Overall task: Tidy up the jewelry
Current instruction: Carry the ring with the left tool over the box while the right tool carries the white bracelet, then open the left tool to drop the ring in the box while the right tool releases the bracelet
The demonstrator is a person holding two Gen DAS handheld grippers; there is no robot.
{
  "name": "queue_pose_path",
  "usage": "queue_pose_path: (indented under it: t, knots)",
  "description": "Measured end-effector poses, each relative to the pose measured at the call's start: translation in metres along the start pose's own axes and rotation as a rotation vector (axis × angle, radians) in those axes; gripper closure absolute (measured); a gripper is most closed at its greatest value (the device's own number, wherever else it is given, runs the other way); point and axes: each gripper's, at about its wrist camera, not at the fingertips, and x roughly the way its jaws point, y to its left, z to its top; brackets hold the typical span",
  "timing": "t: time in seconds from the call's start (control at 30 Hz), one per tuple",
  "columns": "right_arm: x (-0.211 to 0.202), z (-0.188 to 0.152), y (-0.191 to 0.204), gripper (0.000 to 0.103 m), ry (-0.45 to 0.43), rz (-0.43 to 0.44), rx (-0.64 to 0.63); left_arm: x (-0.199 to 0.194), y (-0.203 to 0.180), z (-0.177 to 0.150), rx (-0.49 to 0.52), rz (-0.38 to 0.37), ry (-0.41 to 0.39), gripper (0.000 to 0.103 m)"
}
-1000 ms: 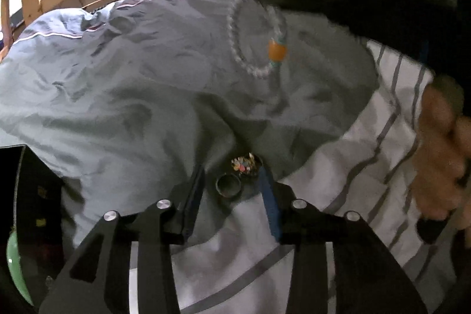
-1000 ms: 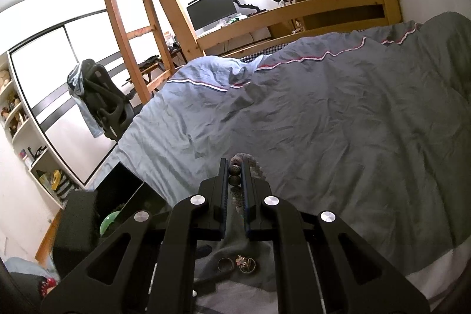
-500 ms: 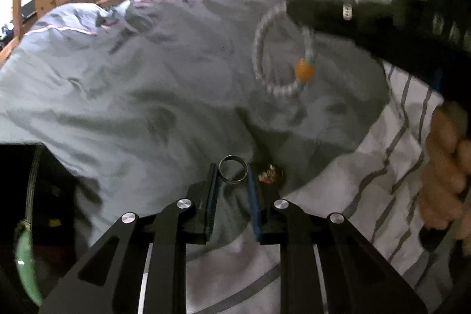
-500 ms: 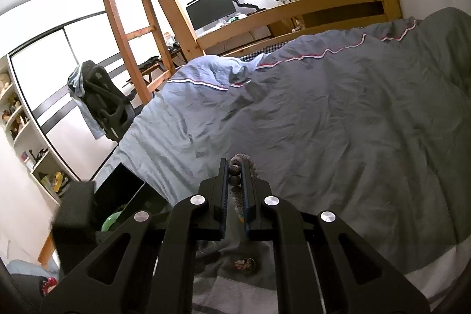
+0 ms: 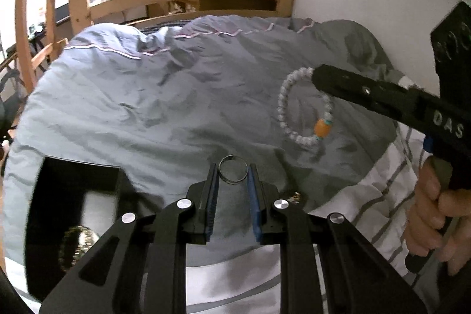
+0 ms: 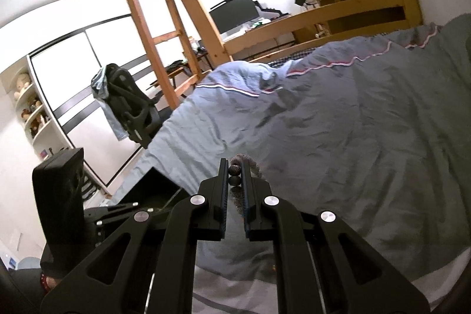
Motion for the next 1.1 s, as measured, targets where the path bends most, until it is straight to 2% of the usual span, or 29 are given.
queue_pose_path:
  t: [0.43, 0.63, 0.83, 0.97, 1.1]
  knots:
    - [0.017, -0.005, 0.063, 0.094, 0.015, 0.093, -0.045, -0.057, 0.064, -0.005, -0.075, 0.135, -0.006, 0.084]
    - [0.04, -0.02, 0.115, 0.094, 0.06, 0.168, -0.101, -0.089, 0.087, -0.017, -0.066, 0.213, -0.007, 0.084]
    - [0.06, -0.032, 0.148, 0.094, 0.101, 0.216, -0.127, -0.104, 0.124, -0.027, -0.13, 0.263, -0.001, 0.084]
    - [0.074, -0.042, 0.161, 0.094, 0.131, 0.236, -0.133, -0.099, 0.149, -0.031, -0.2, 0.265, 0.021, 0.084]
    - [0.085, -0.051, 0.17, 0.094, 0.162, 0.246, -0.14, -0.099, 0.163, -0.034, -0.251, 0.223, 0.026, 0.084]
